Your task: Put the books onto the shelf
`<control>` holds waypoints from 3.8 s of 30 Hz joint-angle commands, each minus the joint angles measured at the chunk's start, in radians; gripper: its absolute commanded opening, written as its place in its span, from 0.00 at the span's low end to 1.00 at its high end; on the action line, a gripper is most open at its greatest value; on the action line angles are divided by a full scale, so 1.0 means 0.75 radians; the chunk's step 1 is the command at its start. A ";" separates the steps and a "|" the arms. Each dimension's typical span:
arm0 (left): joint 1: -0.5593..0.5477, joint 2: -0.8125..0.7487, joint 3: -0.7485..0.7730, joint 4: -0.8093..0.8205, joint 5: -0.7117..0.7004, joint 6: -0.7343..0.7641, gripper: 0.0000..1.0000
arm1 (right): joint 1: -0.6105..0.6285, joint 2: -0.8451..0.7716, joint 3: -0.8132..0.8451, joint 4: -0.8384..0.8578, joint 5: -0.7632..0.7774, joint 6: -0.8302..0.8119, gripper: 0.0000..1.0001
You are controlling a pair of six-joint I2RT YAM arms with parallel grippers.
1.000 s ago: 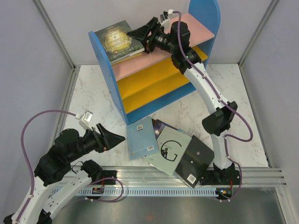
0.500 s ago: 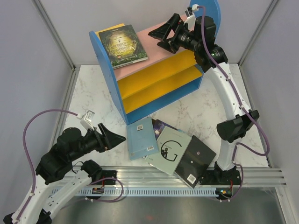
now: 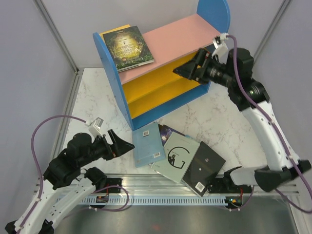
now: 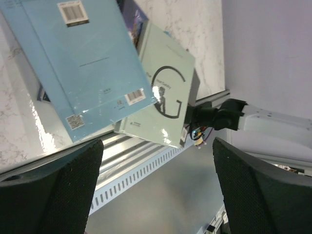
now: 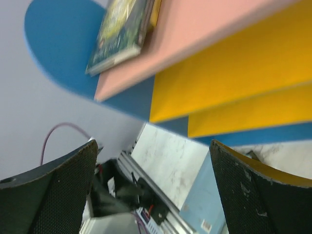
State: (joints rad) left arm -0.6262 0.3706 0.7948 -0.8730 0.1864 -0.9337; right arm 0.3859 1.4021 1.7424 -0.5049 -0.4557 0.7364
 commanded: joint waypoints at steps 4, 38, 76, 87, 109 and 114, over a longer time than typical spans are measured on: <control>-0.006 0.074 -0.188 0.002 0.026 -0.013 0.96 | 0.019 -0.505 -0.700 0.199 -0.057 0.112 0.98; 0.045 0.148 -0.720 0.628 0.308 -0.226 0.93 | 0.625 -0.082 -1.568 0.898 0.160 0.532 0.91; 0.047 -0.077 -0.246 0.158 0.249 -0.103 0.91 | 0.574 -0.845 -0.946 -0.126 0.550 0.450 0.00; 0.045 -0.173 -0.248 0.086 0.238 -0.150 0.91 | 0.510 -0.548 -0.562 -0.117 0.497 0.358 0.00; 0.045 -0.238 -0.117 -0.092 0.138 -0.136 0.92 | 0.371 0.182 -0.325 0.426 -0.016 0.458 0.00; 0.045 -0.263 -0.113 -0.129 0.116 -0.138 0.93 | 0.371 0.278 -0.298 0.430 -0.012 0.448 0.14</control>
State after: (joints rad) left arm -0.5949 0.1890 0.6773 -0.9375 0.3042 -1.0500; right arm 0.6468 1.5478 1.4845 -0.2829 -0.4870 1.0882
